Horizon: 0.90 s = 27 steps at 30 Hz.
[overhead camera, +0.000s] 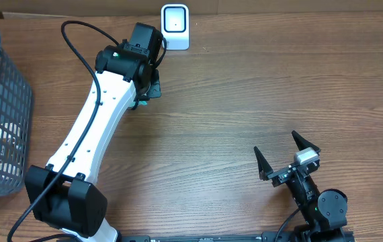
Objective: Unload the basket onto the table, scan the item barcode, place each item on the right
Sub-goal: 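Lift the green packet and hold it under the white scanner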
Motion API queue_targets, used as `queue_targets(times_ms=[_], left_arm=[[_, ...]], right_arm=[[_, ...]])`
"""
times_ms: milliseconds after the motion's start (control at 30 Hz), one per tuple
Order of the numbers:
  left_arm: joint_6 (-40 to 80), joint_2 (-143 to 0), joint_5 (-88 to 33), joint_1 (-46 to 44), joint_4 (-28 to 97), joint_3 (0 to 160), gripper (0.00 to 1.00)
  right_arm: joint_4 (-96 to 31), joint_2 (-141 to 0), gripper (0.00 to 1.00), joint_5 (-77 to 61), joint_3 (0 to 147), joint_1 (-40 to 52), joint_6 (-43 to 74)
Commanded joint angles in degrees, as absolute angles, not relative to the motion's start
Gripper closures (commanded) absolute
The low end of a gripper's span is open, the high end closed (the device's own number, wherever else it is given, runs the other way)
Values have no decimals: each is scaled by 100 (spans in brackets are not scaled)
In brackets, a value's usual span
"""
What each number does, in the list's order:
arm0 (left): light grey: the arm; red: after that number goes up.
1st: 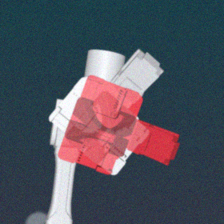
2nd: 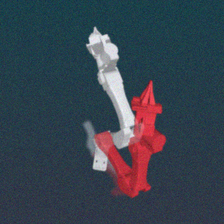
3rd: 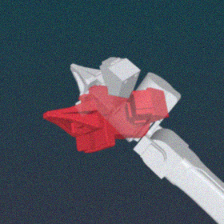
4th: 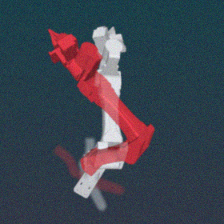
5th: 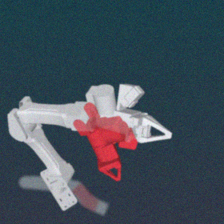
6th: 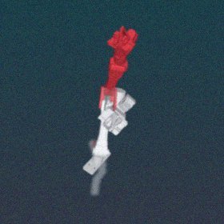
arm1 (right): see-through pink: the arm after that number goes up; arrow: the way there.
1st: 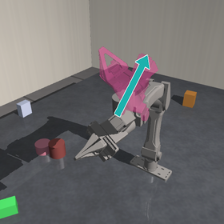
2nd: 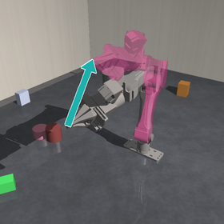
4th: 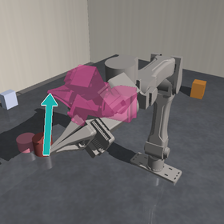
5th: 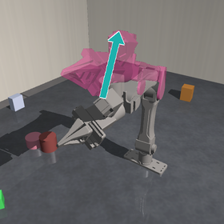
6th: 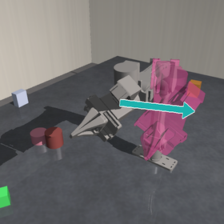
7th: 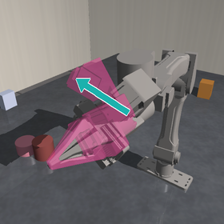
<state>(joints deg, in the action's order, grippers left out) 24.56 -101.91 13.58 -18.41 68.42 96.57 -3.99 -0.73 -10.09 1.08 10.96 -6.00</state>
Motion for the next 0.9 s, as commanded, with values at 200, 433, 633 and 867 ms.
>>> queue_targets(times_ms=[200,433,633,867], left_arm=[[2593,-10099,1525,-1879,6676,9550,96],[2602,-10099,1522,-1879,6724,9544,96],[3048,-10099,1527,-1879,6814,9539,96],[3507,-10099,1614,-1879,7022,9539,96]], right_arm=[[-368,-16,0,-972,45,1085,-578],[-368,-16,0,-972,45,1085,-578],[-368,-16,0,-972,45,1085,-578],[-368,-16,0,-972,45,1085,-578]])
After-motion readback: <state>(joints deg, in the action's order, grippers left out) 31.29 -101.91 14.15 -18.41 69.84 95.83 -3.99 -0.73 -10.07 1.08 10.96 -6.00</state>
